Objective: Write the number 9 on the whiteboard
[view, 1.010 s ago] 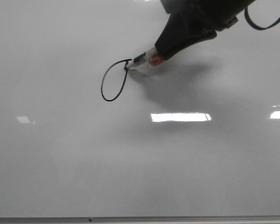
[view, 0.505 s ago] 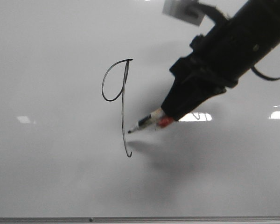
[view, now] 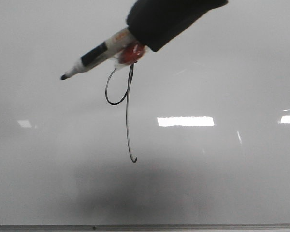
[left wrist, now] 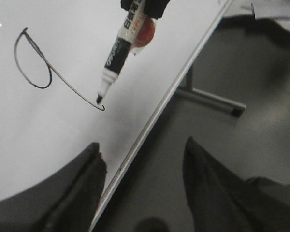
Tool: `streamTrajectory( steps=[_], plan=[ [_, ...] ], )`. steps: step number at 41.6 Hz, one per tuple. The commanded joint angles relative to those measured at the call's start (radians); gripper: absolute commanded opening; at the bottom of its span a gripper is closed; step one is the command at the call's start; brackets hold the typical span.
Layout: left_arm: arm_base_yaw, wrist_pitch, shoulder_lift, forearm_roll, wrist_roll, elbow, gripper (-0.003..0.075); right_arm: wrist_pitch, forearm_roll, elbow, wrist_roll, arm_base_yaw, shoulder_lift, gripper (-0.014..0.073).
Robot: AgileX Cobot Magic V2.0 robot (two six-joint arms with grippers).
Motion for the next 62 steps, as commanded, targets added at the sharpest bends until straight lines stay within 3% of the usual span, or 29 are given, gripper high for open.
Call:
streamTrajectory(
  steps=[1,11,33,36,42,45,53,62],
  plan=[
    [-0.005,0.016,0.147,-0.023,0.09,-0.13,0.045,-0.053,-0.033,-0.048,-0.017,0.092,-0.032,-0.0061],
    [-0.005,0.148,0.314,-0.029,0.154,-0.256,0.0433,-0.123,-0.046,-0.056,-0.017,0.214,-0.032,-0.0061],
    [-0.028,0.156,0.319,-0.031,0.189,-0.262,0.0062,-0.111,-0.042,-0.072,-0.017,0.232,-0.032,-0.0056],
    [-0.028,0.16,0.319,-0.031,0.189,-0.262,0.0048,-0.114,-0.042,-0.072,-0.015,0.232,-0.032,0.0018],
    [-0.028,0.16,0.319,-0.031,0.189,-0.262,-0.0001,-0.129,-0.011,-0.072,0.01,0.23,-0.035,0.043],
    [-0.028,0.16,0.319,-0.026,0.189,-0.262,-0.0013,-0.149,-0.01,-0.072,0.029,0.23,-0.051,0.0545],
    [0.018,0.152,0.319,-0.007,0.113,-0.262,-0.0013,-0.157,-0.011,-0.033,0.12,0.121,-0.176,0.0555],
    [0.209,0.06,0.319,0.116,-0.168,-0.26,-0.0013,-0.193,-0.011,0.154,0.235,-0.06,-0.367,0.0474]
  ],
)
